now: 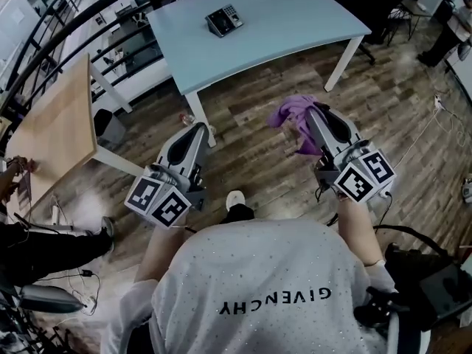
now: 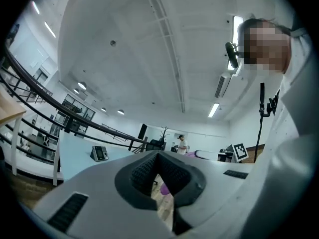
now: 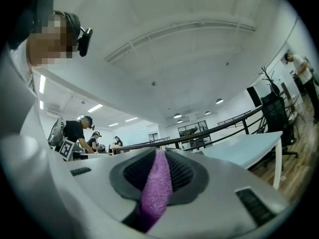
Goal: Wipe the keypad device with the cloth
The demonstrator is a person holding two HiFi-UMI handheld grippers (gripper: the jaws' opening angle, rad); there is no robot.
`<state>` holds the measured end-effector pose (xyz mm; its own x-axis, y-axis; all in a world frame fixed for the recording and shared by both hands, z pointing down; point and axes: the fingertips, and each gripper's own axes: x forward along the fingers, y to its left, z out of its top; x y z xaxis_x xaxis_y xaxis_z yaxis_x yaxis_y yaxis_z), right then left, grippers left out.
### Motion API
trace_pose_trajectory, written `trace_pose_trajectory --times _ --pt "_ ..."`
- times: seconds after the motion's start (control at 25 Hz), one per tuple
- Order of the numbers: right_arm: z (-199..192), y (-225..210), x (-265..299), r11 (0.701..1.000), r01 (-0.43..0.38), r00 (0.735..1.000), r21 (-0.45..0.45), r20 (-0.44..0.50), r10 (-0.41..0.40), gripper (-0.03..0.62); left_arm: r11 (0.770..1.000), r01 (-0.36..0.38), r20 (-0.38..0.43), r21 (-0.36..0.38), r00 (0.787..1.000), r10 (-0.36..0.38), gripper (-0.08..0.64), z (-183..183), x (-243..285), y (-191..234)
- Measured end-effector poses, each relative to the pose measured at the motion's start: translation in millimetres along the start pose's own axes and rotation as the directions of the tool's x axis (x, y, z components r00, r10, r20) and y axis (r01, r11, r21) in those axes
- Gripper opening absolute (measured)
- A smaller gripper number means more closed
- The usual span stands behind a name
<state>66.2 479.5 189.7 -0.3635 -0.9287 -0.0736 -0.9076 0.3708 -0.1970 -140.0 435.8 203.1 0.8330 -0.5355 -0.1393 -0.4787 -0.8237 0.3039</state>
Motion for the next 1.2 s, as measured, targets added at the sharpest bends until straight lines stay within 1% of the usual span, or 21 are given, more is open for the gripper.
trace_pose_trajectory --times 0.12,0.28,0.36,0.48,0.64,0.76,0.92,1.0,1.08,1.2 --pt "17.2 -17.6 53.0 0.999 -0.015 0.999 0.034 0.032 0.014 0.063 1.0 -0.026 -0.035 0.006 0.999 0.026 0.0 16.3 32.8 50.4" --pt "27.8 -41.8 129.5 0.999 -0.024 0.999 0.027 0.033 0.023 0.063 0.999 -0.032 -0.051 -0.005 0.998 0.031 0.0 43.5 77.8 120.5" --pt "32.7 -54.3 161.6 0.999 -0.022 0.999 0.031 0.034 0.021 0.063 1.0 -0.022 -0.053 -0.005 0.998 0.022 0.0 57.6 98.3 146.0" --pt "33.4 -68.6 192.4 0.999 -0.023 0.999 0.047 0.05 0.021 0.063 1.0 -0.021 -0.058 0.001 0.998 0.021 0.0 64.5 119.5 174.3" --pt "24.6 -77.5 223.8 0.998 -0.034 0.998 0.055 0.049 0.032 0.063 0.999 -0.032 -0.063 -0.013 0.998 0.031 0.0 62.4 144.2 203.1" --pt "18.3 -85.3 252.0 0.995 -0.052 0.998 0.082 0.035 0.049 0.063 0.998 -0.029 -0.059 -0.054 0.998 0.026 0.0 56.3 163.4 222.4" --pt "8.1 -101.1 290.4 0.991 -0.083 0.997 0.109 0.007 0.083 0.063 0.994 -0.053 -0.105 -0.092 0.994 0.044 0.0 36.6 188.1 250.2" --pt "1.5 -113.4 308.2 0.989 -0.099 0.995 0.107 -0.012 0.1 0.063 0.994 -0.063 -0.13 -0.095 0.99 0.05 0.0 25.7 201.1 261.0" --pt "-1.2 -127.4 331.1 0.988 -0.124 0.991 0.095 -0.031 0.127 0.063 0.993 -0.063 -0.138 -0.099 0.989 0.049 0.0 20.4 217.5 274.4" --pt "0.0 -153.5 375.7 0.983 -0.165 0.983 0.076 -0.063 0.17 0.063 0.987 -0.075 -0.133 -0.141 0.99 0.056 0.0 16.9 248.9 299.3"
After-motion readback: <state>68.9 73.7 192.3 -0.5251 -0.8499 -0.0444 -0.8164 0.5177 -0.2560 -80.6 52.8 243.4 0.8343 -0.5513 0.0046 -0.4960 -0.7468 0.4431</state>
